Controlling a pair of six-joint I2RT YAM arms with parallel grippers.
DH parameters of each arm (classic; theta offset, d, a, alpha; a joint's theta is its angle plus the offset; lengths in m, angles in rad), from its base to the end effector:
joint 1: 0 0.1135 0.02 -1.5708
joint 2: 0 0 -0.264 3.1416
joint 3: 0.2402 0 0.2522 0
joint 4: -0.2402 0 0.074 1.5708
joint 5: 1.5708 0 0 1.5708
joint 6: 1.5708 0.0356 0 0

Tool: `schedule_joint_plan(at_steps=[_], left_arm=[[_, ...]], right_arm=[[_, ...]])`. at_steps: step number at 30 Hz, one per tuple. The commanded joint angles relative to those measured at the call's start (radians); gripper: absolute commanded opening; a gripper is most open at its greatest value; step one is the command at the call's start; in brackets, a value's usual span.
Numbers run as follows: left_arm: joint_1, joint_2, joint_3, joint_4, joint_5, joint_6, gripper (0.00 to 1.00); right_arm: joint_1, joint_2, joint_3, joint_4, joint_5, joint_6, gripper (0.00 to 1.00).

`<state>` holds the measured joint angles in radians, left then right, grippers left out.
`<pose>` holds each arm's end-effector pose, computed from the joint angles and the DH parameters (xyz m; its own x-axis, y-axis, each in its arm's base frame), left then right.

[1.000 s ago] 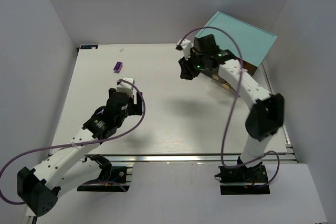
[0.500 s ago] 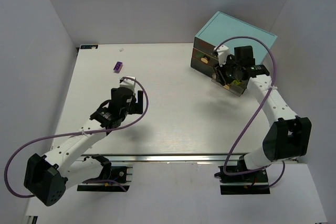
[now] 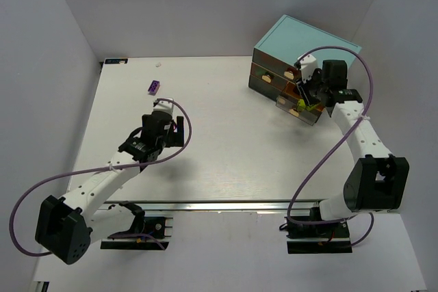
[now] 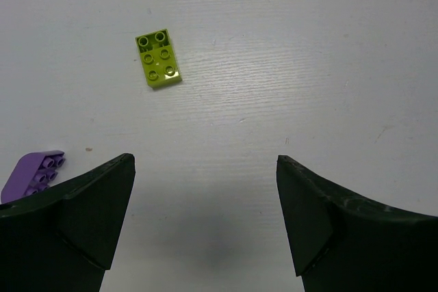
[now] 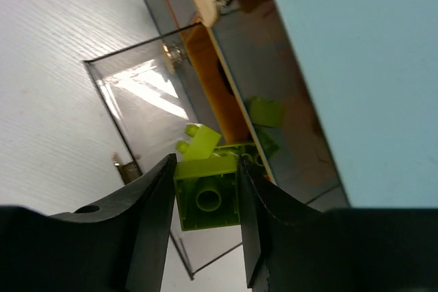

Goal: Sort the legos into containers by color

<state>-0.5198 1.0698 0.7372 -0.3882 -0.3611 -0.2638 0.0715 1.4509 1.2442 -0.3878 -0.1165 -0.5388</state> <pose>0.2015 -0.1008 0.2510 -0.6141 0.0704 -0.7861 0.0768 0.9966 0.0292 0.3299 0.0278 0.3228 -0.3938 -0.5391 -0.7445 -0.4300 0.8239 -0.3692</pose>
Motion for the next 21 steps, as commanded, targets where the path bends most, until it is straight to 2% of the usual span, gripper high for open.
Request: schedule_joint_plan(at_steps=[1, 5, 9, 12, 17, 21], left_arm=[[0.027, 0.027, 0.051, 0.015, 0.01, -0.012, 0.94], [0.05, 0.084, 0.077, 0.012, 0.036, -0.028, 0.94], [0.082, 0.124, 0.096, 0.006, 0.044, -0.035, 0.94], [0.092, 0.15, 0.103, 0.0, 0.048, -0.037, 0.94], [0.125, 0.234, 0.132, 0.005, 0.057, -0.037, 0.94], [0.159, 0.341, 0.178, 0.015, 0.076, -0.035, 0.94]], right_arm=[[-0.025, 0.019, -0.011, 0.078, 0.028, -0.033, 0.2], [-0.042, 0.028, 0.003, 0.073, 0.005, -0.043, 0.47], [-0.049, 0.037, 0.021, 0.05, -0.014, -0.047, 0.61], [-0.052, 0.025, 0.027, 0.032, -0.034, -0.046, 0.65], [-0.055, -0.081, -0.003, -0.003, -0.115, -0.021, 0.66], [-0.052, -0.272, -0.078, -0.008, -0.201, 0.042, 0.59]])
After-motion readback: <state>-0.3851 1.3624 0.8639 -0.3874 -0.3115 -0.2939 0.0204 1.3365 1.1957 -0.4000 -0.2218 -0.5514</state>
